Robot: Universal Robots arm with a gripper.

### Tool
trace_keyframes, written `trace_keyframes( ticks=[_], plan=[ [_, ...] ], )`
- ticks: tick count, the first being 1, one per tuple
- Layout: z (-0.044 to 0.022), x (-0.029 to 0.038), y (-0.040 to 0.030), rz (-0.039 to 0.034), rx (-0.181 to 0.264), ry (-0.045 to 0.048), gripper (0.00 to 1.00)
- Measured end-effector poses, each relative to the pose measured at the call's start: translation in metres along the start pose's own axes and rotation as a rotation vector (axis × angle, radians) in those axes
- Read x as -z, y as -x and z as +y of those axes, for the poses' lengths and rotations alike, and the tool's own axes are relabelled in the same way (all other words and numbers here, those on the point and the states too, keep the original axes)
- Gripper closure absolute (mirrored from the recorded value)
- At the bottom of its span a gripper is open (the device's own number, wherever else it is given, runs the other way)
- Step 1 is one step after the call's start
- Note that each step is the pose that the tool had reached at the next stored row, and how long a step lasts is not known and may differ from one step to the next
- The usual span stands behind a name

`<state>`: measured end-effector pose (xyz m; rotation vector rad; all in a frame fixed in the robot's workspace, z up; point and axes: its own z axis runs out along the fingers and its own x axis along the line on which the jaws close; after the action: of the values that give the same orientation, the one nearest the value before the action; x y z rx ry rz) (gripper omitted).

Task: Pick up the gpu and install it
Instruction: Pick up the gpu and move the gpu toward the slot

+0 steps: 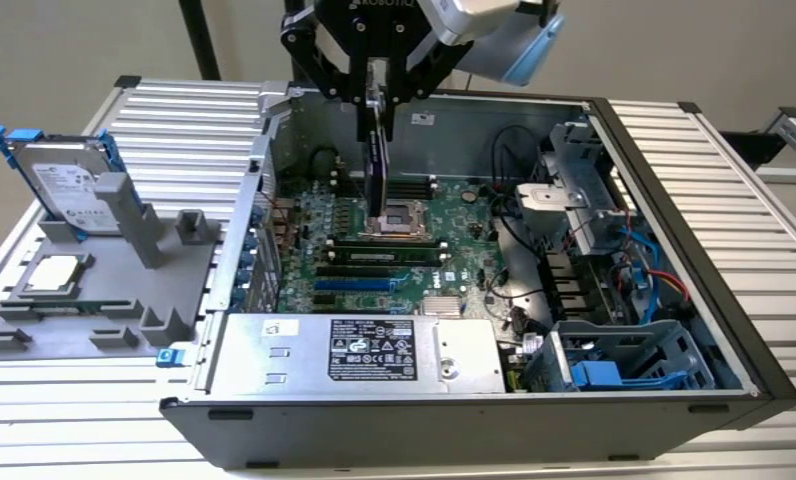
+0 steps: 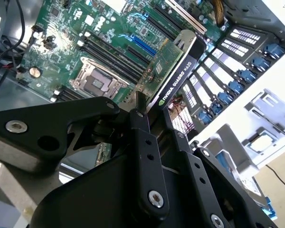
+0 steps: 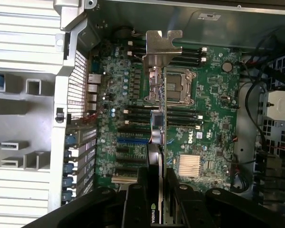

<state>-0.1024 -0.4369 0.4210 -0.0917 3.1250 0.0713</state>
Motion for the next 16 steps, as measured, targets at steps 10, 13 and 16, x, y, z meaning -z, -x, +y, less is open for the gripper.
trace_keyframes(
  ticks=[10,13,16],
  plan=[
    [-0.0001,0.0,0.0019,0.0007,0.016,0.0003,1.0],
    [-0.0002,0.0,0.0036,0.001,0.02,0.0002,1.0],
    [-0.0003,-0.0001,0.0055,0.0011,0.024,0.0004,1.0]
  ],
)
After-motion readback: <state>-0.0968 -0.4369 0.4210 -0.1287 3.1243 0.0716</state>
